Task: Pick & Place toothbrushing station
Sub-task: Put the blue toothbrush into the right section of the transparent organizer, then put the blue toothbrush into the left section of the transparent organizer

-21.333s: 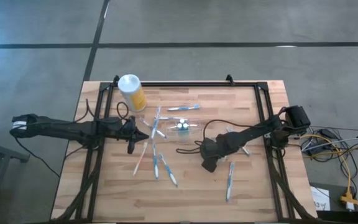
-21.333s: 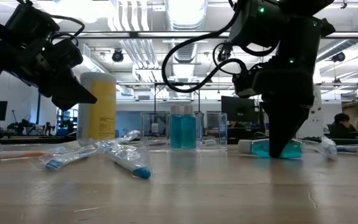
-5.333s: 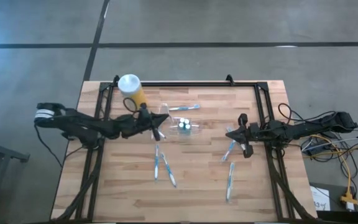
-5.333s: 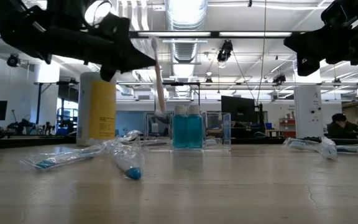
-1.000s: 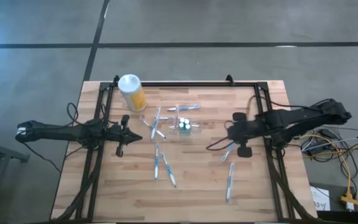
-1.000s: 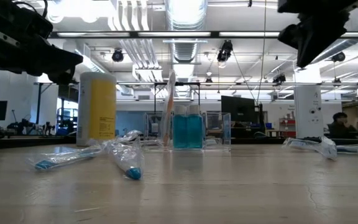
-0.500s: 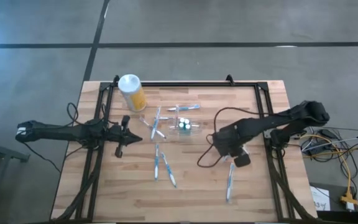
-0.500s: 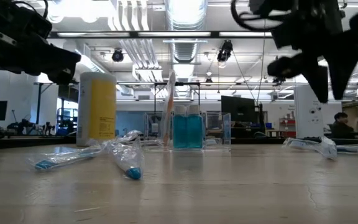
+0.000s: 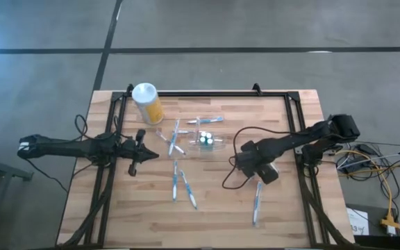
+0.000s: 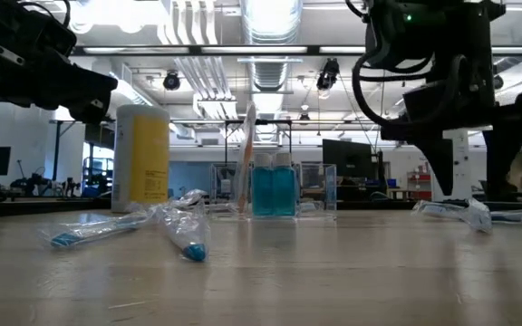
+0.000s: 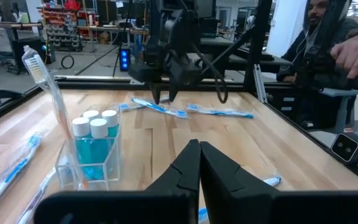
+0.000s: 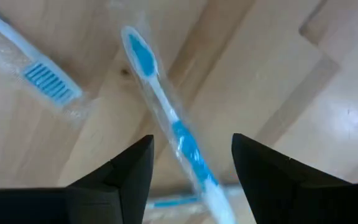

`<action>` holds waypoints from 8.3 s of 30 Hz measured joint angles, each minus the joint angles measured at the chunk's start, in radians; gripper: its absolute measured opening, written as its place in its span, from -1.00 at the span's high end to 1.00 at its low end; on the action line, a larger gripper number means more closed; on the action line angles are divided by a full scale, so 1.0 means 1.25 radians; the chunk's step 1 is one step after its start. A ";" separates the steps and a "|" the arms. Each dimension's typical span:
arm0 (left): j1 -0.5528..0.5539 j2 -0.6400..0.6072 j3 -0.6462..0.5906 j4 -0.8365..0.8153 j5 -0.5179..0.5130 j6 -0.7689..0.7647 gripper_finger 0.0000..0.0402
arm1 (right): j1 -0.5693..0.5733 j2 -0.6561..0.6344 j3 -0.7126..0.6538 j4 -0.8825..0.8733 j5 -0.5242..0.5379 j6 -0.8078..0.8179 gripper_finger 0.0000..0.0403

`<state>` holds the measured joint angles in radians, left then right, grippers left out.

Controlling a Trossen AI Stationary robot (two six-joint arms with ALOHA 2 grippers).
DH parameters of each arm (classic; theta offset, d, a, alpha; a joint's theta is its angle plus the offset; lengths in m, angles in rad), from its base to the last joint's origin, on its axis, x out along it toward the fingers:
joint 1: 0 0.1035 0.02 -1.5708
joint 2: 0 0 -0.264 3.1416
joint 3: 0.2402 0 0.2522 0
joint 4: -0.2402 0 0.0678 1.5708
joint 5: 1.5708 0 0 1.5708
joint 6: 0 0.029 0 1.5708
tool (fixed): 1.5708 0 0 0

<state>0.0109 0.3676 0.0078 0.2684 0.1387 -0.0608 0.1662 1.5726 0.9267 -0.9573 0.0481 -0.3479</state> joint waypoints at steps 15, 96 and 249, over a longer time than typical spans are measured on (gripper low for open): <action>0.000 0.000 0.000 0.000 -0.001 0.000 0.96 | 0.000 0.044 -0.112 0.087 0.037 -0.072 0.01; 0.000 0.001 -0.002 0.000 -0.005 -0.021 0.92 | 0.034 -1.111 -0.711 1.069 0.058 0.270 0.96; 0.000 0.001 -0.002 -0.018 -0.034 -0.064 0.92 | -0.171 -0.910 -0.573 1.116 -0.158 0.423 0.95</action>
<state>0.0106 0.3690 0.0059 0.2455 0.0963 -0.1413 -0.0479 0.4356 0.2106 0.4371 -0.1490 0.1811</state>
